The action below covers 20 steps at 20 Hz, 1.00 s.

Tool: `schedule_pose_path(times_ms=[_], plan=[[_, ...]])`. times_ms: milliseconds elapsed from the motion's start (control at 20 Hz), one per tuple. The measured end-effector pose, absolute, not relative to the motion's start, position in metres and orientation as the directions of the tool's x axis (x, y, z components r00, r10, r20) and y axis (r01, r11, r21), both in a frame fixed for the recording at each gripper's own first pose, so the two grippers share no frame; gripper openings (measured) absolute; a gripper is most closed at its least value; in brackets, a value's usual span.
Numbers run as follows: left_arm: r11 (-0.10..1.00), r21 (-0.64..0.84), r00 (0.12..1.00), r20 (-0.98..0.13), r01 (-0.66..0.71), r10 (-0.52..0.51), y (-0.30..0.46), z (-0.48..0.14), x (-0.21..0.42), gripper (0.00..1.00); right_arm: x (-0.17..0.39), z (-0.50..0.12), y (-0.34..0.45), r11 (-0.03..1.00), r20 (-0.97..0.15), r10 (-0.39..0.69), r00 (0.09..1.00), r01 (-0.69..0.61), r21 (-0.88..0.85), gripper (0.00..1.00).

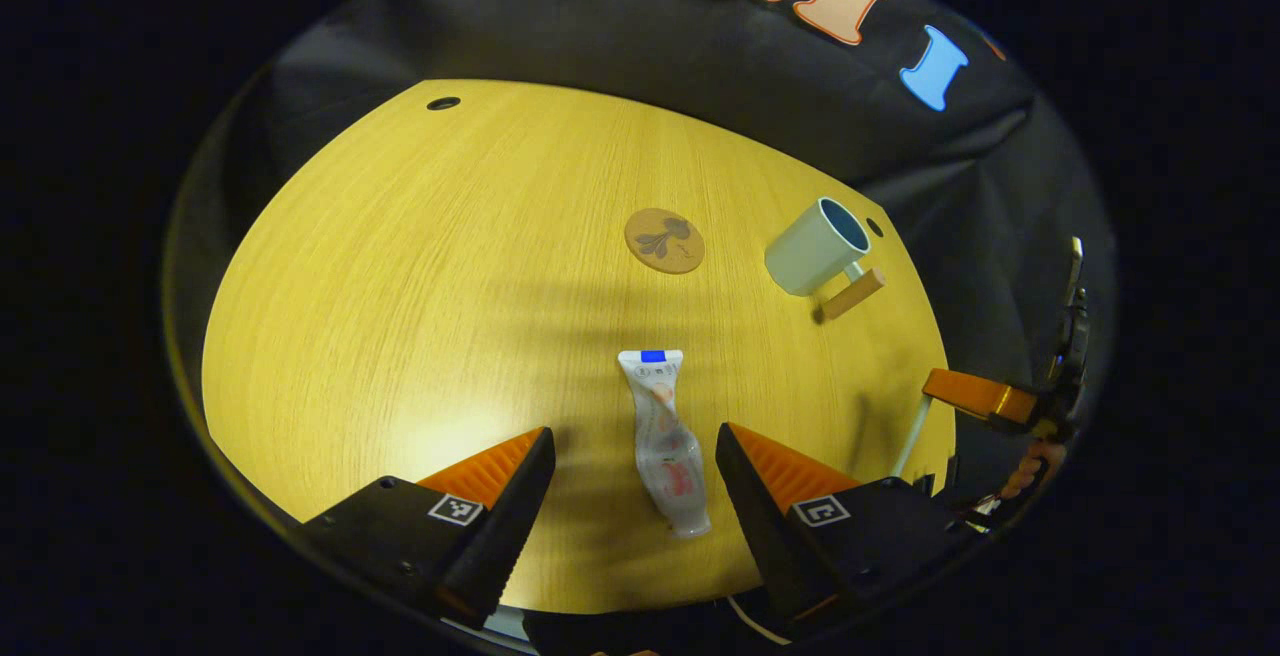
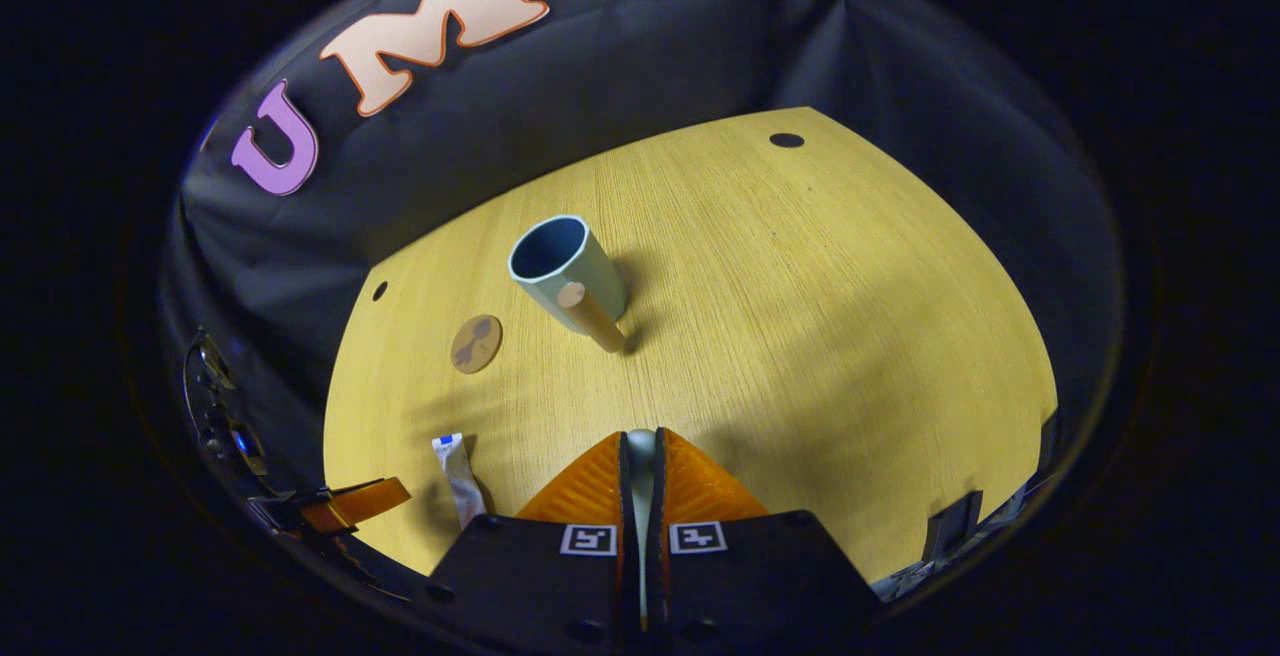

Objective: Put the toothbrush and toothpaste on the desktop into the cup, then pick up the cup and place it on the coaster on the desktop.

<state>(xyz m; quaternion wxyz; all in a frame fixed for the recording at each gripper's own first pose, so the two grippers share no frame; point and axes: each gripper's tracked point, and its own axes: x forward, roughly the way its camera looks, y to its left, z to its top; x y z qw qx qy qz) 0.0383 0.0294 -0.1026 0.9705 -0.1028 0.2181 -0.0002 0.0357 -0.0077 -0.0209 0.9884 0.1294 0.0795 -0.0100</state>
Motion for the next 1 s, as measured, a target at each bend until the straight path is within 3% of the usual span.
schedule_pose_path(times_ms=[300, 550, 600, 850, 1000], plan=[[0.977, -0.198, 0.856, -0.515, -0.077, -0.037, 0.015, -0.112, 0.063, 0.94, 0.018, 0.017, -0.007, 0.973, -0.024, 0.044, 0.999, -0.038, 0.229, 0.05], [0.983, -0.153, 0.804, -0.595, -0.104, -0.008, 0.013, -0.123, 0.081, 0.92, 0.017, 0.036, -0.012, 0.975, 0.006, 0.072, 0.997, -0.072, 0.21, 0.02], [0.983, -0.147, 0.796, -0.606, -0.11, -0.002, 0.013, -0.125, 0.085, 0.84, 0.018, 0.039, -0.014, 0.977, 0.011, 0.073, 0.997, -0.073, 0.201, 0.05], [0.984, -0.111, 0.755, -0.655, -0.141, 0.034, 0.013, -0.136, 0.099, 0.68, 0.016, 0.046, -0.023, 0.98, 0.023, 0.084, 0.996, -0.087, 0.178, 0.05], [0.981, -0.112, 0.744, -0.667, -0.161, 0.046, 0.012, -0.141, 0.105, 0.5, 0.018, 0.055, -0.025, 0.979, 0.036, 0.1, 0.994, -0.105, 0.173, 0.05]])
